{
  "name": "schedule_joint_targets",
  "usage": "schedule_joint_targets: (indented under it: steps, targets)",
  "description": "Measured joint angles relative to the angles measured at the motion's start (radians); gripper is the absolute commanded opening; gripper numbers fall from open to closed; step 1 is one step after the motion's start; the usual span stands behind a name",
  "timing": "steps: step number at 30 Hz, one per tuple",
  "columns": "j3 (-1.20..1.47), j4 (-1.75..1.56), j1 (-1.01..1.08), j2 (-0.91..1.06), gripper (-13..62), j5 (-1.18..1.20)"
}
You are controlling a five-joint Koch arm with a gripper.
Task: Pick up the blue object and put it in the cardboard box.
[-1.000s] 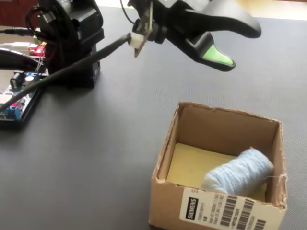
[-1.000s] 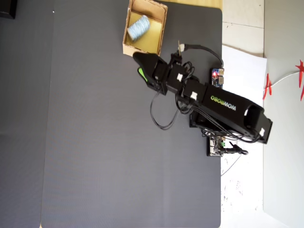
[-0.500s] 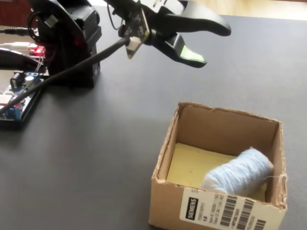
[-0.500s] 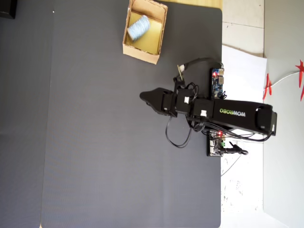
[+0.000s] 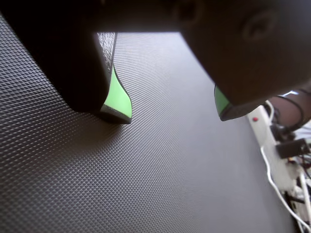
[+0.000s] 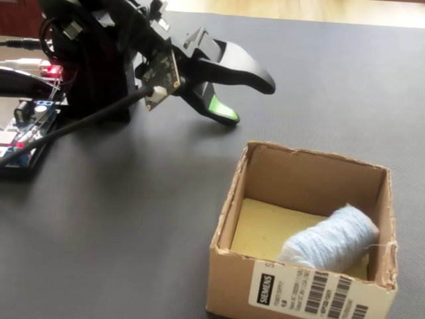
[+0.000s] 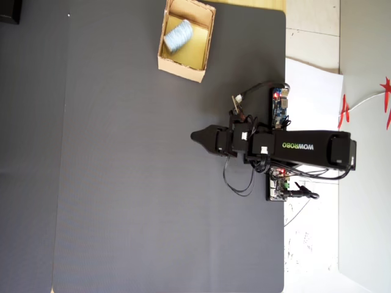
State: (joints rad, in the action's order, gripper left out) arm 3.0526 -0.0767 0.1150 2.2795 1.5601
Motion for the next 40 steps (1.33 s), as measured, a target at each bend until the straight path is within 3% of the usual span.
schedule_joint_targets:
  steps: [40]
  targets:
    - [0.026,0.011,-0.002,0.0,34.1,0.005]
